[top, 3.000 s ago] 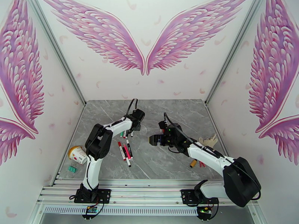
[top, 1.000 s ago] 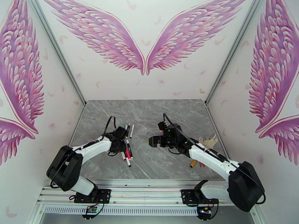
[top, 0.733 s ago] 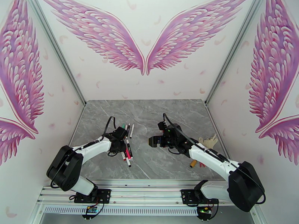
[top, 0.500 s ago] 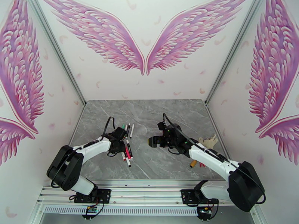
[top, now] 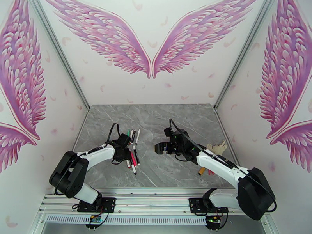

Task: Open the pen caps

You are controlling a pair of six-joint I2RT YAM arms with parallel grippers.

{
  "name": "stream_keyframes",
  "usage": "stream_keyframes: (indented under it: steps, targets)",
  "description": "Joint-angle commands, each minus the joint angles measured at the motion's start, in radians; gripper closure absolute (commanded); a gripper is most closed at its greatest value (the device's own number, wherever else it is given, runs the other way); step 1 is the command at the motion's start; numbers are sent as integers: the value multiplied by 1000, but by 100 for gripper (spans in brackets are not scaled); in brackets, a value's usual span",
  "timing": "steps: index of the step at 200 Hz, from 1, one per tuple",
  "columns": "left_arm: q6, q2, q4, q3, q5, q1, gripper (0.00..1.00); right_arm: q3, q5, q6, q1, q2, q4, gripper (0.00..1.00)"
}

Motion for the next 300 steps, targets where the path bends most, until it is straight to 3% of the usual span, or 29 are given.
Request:
stream_keyframes:
  steps: [1, 59, 104, 151, 177, 229, 300]
  targets:
    - [15, 14, -6, -10, 0, 7, 71, 0, 6, 14, 10, 10, 10, 1]
    - [28, 19, -47, -29, -61, 11, 71, -7, 6, 18, 13, 2, 10, 1]
    - [38, 9, -44, -36, -37, 24, 77, -11, 12, 21, 15, -1, 5, 1]
    - [110, -131, -90, -22, -29, 28, 81, -3, -11, 75, 14, -19, -6, 2]
    - [185, -230, -83, -14, 38, 14, 82, 28, -7, 159, 14, -32, -57, 6]
    - [290, -378, 86, -24, 210, -86, 85, 99, -74, 233, 14, -74, -123, 13]
    - [324, -296, 318, 14, 296, -291, 85, 186, -140, 267, 14, -68, -215, 25]
